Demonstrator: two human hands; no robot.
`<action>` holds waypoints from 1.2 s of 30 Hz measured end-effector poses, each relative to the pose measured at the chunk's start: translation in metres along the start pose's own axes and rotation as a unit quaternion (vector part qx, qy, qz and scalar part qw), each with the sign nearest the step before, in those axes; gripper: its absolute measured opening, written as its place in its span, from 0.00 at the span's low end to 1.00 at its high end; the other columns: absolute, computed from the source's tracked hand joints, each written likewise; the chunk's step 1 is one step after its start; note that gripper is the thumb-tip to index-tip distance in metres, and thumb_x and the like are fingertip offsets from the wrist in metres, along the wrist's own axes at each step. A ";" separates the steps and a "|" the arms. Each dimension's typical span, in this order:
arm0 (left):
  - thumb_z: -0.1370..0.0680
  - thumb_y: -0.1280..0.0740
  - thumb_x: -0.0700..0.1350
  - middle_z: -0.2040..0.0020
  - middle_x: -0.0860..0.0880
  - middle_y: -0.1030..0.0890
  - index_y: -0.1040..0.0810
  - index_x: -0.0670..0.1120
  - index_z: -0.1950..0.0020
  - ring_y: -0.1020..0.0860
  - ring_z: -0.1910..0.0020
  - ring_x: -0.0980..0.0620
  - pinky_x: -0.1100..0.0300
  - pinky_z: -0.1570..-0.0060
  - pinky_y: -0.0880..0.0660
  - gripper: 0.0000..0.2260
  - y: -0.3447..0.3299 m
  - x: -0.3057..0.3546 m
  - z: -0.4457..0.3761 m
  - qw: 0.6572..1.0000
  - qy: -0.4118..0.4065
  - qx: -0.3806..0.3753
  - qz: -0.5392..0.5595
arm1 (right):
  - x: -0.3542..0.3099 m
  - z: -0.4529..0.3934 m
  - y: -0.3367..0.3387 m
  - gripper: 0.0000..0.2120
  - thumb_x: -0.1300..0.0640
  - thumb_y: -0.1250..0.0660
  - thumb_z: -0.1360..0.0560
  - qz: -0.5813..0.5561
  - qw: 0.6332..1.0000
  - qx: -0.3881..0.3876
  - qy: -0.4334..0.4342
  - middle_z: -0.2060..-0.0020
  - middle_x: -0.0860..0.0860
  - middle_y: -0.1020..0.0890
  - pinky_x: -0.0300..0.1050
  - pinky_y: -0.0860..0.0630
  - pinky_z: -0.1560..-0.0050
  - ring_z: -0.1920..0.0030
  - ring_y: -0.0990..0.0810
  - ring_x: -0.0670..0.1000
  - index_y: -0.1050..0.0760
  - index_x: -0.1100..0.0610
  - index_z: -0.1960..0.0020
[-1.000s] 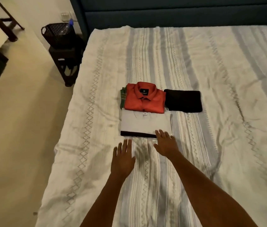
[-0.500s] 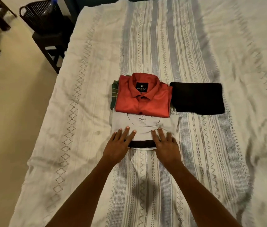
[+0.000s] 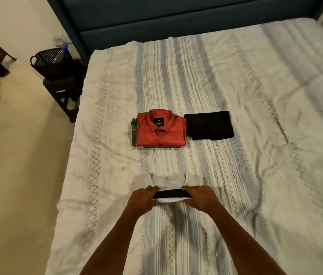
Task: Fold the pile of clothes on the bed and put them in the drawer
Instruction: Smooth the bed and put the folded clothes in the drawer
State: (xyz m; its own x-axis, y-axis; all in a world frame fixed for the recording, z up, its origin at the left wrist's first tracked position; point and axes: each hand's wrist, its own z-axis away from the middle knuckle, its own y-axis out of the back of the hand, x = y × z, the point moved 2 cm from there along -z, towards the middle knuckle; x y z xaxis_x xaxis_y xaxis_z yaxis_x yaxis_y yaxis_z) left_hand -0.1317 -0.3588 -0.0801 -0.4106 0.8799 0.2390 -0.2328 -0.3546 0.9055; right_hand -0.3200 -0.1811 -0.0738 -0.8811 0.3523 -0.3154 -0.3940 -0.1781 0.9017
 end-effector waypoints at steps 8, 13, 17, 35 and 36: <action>0.21 0.37 0.51 0.37 0.47 0.24 0.36 0.49 0.26 0.20 0.46 0.42 0.50 0.51 0.24 0.24 0.016 0.119 0.187 0.996 0.058 -0.041 0.049 | -0.079 0.173 0.040 0.25 0.39 0.35 0.23 -0.052 0.993 -0.039 -0.100 0.40 0.49 0.17 0.46 0.25 0.45 0.41 0.18 0.55 0.29 0.43 0.28; 0.20 0.36 0.53 0.38 0.47 0.22 0.34 0.49 0.27 0.20 0.45 0.43 0.52 0.51 0.25 0.23 0.042 0.170 0.286 0.998 0.004 -0.002 0.066 | -0.124 0.291 0.063 0.24 0.39 0.34 0.22 -0.016 0.995 0.018 -0.101 0.41 0.49 0.17 0.46 0.25 0.47 0.42 0.19 0.54 0.29 0.44 0.28; 0.22 0.34 0.52 0.39 0.48 0.21 0.32 0.51 0.29 0.20 0.45 0.44 0.54 0.51 0.26 0.22 0.061 0.208 0.343 0.997 -0.057 0.011 0.055 | -0.157 0.380 0.081 0.22 0.41 0.34 0.23 0.012 0.992 0.040 -0.121 0.43 0.49 0.17 0.46 0.27 0.47 0.44 0.19 0.54 0.29 0.43 0.30; 0.24 0.34 0.46 0.35 0.46 0.23 0.34 0.50 0.27 0.22 0.43 0.42 0.52 0.51 0.26 0.25 0.007 0.517 0.455 0.908 -0.406 -0.073 -0.073 | -0.185 0.820 0.023 0.20 0.43 0.33 0.23 -0.069 0.892 0.095 -0.436 0.44 0.48 0.16 0.48 0.27 0.49 0.45 0.19 0.54 0.27 0.43 0.33; 0.24 0.34 0.45 0.35 0.46 0.23 0.33 0.49 0.27 0.22 0.42 0.41 0.52 0.51 0.27 0.24 -0.001 0.542 0.462 0.895 -0.432 -0.077 -0.079 | -0.184 0.846 0.016 0.19 0.44 0.33 0.24 -0.075 0.882 0.104 -0.454 0.45 0.48 0.16 0.48 0.27 0.50 0.45 0.19 0.55 0.26 0.43 0.33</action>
State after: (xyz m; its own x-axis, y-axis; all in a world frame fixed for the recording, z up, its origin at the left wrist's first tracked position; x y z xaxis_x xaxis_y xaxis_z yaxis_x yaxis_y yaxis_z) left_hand 0.0530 0.2641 0.2105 0.4576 0.8152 0.3549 -0.3748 -0.1851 0.9085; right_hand 0.0577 0.5288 0.2486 -0.2127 0.9648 -0.1544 -0.3482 0.0728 0.9346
